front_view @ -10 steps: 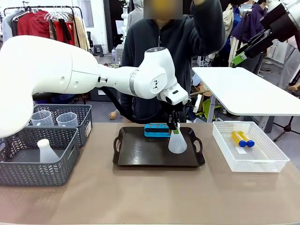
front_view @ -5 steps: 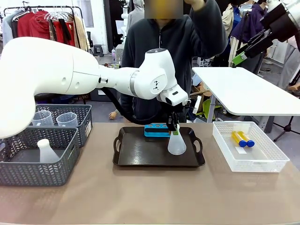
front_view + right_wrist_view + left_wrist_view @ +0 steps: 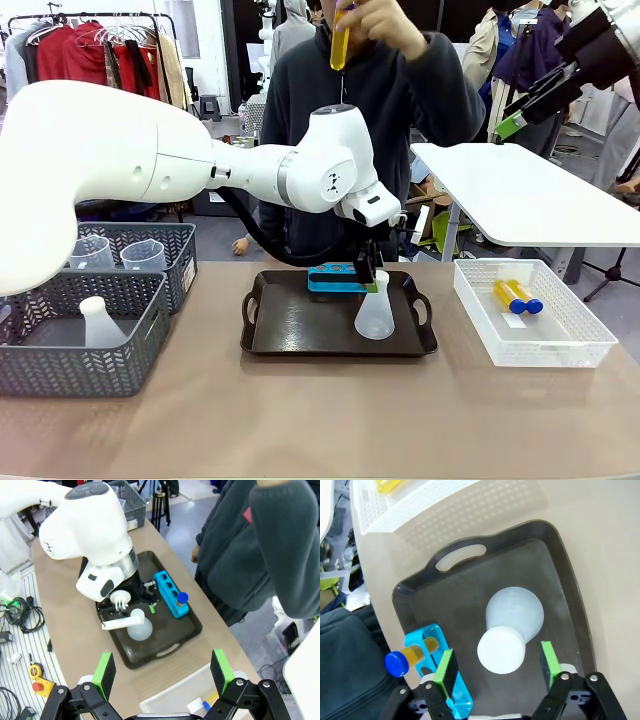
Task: Prepare the laboratory tools.
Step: Pick up one Small flask and place it on the Handle tray.
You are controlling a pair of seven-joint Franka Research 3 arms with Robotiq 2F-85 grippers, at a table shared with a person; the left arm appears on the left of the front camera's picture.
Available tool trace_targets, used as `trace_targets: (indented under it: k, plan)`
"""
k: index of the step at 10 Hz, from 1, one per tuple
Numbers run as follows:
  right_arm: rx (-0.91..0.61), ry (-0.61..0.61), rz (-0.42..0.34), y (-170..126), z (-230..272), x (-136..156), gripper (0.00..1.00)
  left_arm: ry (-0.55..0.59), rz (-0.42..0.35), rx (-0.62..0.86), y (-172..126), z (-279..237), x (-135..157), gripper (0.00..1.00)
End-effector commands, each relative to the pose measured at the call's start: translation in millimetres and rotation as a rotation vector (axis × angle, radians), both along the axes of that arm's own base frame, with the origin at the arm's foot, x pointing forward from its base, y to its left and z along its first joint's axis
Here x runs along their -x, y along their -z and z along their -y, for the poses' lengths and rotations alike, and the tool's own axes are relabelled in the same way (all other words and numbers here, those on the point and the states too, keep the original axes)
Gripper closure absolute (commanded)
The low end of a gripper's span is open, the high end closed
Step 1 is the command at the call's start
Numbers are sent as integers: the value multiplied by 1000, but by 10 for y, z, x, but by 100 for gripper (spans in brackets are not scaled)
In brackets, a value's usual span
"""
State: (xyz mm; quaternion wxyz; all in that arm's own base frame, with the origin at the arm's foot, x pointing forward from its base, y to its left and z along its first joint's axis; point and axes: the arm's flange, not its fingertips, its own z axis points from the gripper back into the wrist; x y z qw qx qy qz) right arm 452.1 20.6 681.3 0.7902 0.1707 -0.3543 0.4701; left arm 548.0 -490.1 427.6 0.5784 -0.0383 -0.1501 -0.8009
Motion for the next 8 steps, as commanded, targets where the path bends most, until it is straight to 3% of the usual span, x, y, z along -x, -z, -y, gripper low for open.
trace_targets:
  k: [1, 8]
  plan:
    - [-3, -6, 5, -12, -1, 4, 0, 7, 10, -9, -94, -10, -39, 0]
    - [-3, -6, 5, -12, -1, 4, 0, -101, 15, 25, -537, -541, 292, 0]
